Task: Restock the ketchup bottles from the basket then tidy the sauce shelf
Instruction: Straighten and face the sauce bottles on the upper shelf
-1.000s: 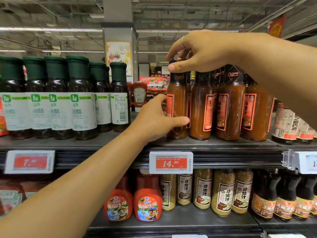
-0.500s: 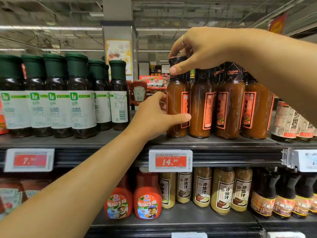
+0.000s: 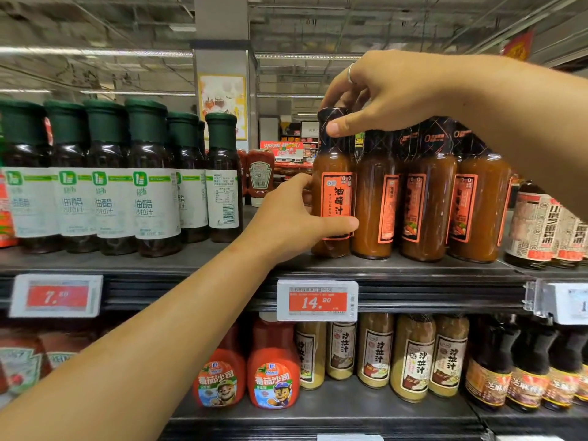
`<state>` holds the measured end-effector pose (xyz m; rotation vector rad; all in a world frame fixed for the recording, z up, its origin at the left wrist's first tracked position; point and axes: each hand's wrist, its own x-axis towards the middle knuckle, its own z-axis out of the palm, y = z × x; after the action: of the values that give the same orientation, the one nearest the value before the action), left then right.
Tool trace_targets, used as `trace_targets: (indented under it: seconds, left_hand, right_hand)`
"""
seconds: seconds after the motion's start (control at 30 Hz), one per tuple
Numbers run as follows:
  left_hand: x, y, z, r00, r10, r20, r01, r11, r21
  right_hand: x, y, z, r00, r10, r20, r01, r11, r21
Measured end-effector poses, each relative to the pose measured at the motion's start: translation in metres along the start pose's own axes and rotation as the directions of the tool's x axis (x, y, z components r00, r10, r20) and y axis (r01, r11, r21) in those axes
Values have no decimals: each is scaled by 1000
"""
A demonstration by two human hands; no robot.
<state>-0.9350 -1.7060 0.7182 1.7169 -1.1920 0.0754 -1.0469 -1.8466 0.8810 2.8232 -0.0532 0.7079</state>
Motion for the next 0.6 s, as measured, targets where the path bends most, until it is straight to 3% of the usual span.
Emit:
trace_targets:
  seconds: [0.4,0.6]
  left_hand:
    - [2,-2,0,1000,-8,28,8,1000,15]
    - [0,1,0,1000,-13,23,12,999,30]
  right_hand:
    - [-2,0,7,996,-8,-92,8,1000,-1]
    - [-7,-7,9,987,-77,-145,80,997,18]
